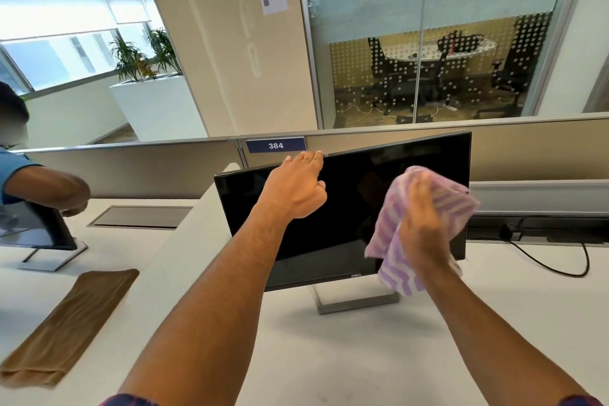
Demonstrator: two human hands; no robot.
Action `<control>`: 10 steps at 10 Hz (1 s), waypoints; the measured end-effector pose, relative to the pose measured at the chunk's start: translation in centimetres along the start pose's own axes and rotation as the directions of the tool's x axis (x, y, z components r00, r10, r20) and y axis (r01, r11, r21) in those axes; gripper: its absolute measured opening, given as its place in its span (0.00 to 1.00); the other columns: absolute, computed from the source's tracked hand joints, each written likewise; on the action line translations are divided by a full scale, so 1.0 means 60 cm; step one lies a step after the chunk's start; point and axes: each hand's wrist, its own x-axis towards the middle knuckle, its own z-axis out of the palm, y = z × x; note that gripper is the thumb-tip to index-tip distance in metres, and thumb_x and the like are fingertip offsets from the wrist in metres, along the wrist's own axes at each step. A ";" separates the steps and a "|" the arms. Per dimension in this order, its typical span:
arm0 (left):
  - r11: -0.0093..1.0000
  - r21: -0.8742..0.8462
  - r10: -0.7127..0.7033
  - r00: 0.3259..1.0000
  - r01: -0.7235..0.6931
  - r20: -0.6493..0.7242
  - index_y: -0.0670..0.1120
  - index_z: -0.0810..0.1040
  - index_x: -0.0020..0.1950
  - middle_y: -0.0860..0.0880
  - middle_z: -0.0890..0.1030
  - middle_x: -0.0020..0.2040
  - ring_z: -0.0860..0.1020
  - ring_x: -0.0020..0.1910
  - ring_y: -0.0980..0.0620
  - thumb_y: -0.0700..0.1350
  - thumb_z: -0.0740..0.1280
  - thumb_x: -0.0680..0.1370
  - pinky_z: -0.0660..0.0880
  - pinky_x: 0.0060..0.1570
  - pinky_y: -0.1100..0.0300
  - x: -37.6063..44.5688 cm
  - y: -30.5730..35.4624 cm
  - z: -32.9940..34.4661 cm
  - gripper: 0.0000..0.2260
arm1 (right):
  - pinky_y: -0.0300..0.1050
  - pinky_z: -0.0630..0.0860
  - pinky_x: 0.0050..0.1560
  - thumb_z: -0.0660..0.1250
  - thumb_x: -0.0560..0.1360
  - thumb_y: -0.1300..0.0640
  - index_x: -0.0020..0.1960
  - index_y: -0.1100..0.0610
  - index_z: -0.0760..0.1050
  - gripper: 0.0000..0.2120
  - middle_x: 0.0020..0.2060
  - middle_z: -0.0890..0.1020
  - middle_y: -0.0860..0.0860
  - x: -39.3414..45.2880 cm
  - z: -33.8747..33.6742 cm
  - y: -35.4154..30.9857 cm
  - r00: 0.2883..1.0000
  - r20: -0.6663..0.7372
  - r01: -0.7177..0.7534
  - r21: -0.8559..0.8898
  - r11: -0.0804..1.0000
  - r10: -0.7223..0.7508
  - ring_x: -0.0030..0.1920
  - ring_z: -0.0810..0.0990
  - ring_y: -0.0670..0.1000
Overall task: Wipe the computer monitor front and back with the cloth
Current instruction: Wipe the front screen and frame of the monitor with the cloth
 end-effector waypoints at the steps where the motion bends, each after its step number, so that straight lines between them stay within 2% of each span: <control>1: 1.000 0.004 0.004 1.000 -0.004 -0.006 0.43 0.53 0.81 0.45 0.58 0.81 0.55 0.80 0.48 0.46 0.56 0.83 0.51 0.78 0.50 0.004 -0.004 -0.001 0.27 | 0.46 0.51 0.80 0.45 0.86 0.56 0.81 0.45 0.51 0.24 0.80 0.55 0.41 -0.002 0.007 0.008 0.985 0.120 0.114 0.068 0.991 -0.122 0.78 0.48 0.36; 2: 1.000 0.017 0.013 0.999 -0.012 -0.029 0.43 0.54 0.81 0.46 0.59 0.80 0.57 0.79 0.47 0.47 0.56 0.83 0.53 0.78 0.49 0.007 -0.006 0.002 0.27 | 0.51 0.43 0.81 0.50 0.86 0.55 0.81 0.47 0.56 0.23 0.80 0.55 0.41 0.012 -0.007 0.024 0.998 -0.054 -0.039 0.095 0.995 0.044 0.79 0.51 0.39; 3: 1.000 0.026 0.012 0.999 -0.011 -0.037 0.43 0.55 0.81 0.46 0.60 0.80 0.58 0.79 0.47 0.47 0.56 0.83 0.54 0.77 0.50 0.008 -0.006 0.004 0.27 | 0.54 0.38 0.80 0.56 0.85 0.54 0.82 0.51 0.46 0.30 0.82 0.48 0.54 -0.006 0.008 0.004 0.990 -0.062 0.140 0.242 0.960 -0.128 0.81 0.46 0.51; 4: 0.998 0.054 0.008 1.000 -0.006 -0.029 0.43 0.54 0.81 0.46 0.59 0.80 0.57 0.79 0.47 0.47 0.55 0.83 0.54 0.77 0.51 0.008 -0.008 0.002 0.27 | 0.53 0.66 0.75 0.68 0.81 0.52 0.81 0.61 0.53 0.37 0.79 0.60 0.62 -0.025 0.038 0.007 0.928 0.136 0.330 0.139 0.934 -0.348 0.78 0.62 0.60; 5: 0.998 0.065 0.026 1.000 -0.025 -0.011 0.43 0.53 0.81 0.46 0.58 0.81 0.56 0.79 0.48 0.47 0.55 0.83 0.54 0.76 0.51 0.006 -0.012 -0.001 0.27 | 0.50 0.83 0.51 0.67 0.81 0.50 0.70 0.61 0.72 0.23 0.62 0.80 0.57 0.001 0.043 -0.016 0.970 0.048 0.231 0.142 0.963 -0.240 0.57 0.82 0.56; 6: 0.994 0.093 0.055 0.998 -0.056 0.013 0.43 0.50 0.82 0.45 0.55 0.81 0.53 0.80 0.48 0.47 0.55 0.83 0.52 0.78 0.52 0.003 -0.020 0.002 0.28 | 0.48 0.83 0.46 0.63 0.81 0.56 0.74 0.66 0.68 0.24 0.70 0.75 0.62 -0.017 0.028 -0.017 0.978 -0.041 0.190 -0.212 0.959 -0.203 0.54 0.82 0.60; 7: 0.992 0.109 0.063 0.998 -0.064 0.019 0.44 0.47 0.82 0.46 0.52 0.82 0.51 0.81 0.49 0.47 0.55 0.83 0.49 0.78 0.53 0.000 -0.027 0.006 0.29 | 0.56 0.79 0.62 0.67 0.79 0.60 0.77 0.69 0.61 0.31 0.75 0.67 0.65 -0.030 0.057 0.010 0.752 0.188 0.623 -0.514 0.589 -0.631 0.70 0.73 0.65; 8: 0.990 0.113 0.086 0.996 -0.088 0.025 0.44 0.46 0.82 0.46 0.51 0.82 0.50 0.81 0.49 0.49 0.54 0.83 0.48 0.79 0.54 -0.012 -0.043 0.006 0.30 | 0.57 0.80 0.61 0.69 0.77 0.59 0.73 0.66 0.70 0.27 0.70 0.74 0.62 -0.010 0.050 0.007 0.773 0.108 0.609 -0.404 0.683 -0.625 0.68 0.76 0.62; 9: 0.991 0.104 0.086 0.996 -0.087 0.020 0.43 0.48 0.82 0.45 0.52 0.82 0.51 0.81 0.48 0.50 0.54 0.84 0.50 0.79 0.53 -0.027 -0.063 0.002 0.29 | 0.56 0.80 0.56 0.70 0.77 0.57 0.69 0.66 0.74 0.23 0.63 0.80 0.62 -0.004 0.041 -0.009 0.896 -0.068 0.388 -0.356 0.850 -0.438 0.61 0.80 0.62; 10: 0.992 0.122 0.016 1.000 -0.013 -0.022 0.41 0.53 0.81 0.42 0.58 0.80 0.57 0.79 0.45 0.51 0.55 0.83 0.54 0.78 0.50 -0.052 -0.108 -0.005 0.28 | 0.53 0.81 0.50 0.74 0.73 0.60 0.68 0.66 0.76 0.25 0.55 0.81 0.61 -0.025 0.082 -0.024 0.776 0.035 0.594 -0.378 0.711 -0.630 0.52 0.81 0.60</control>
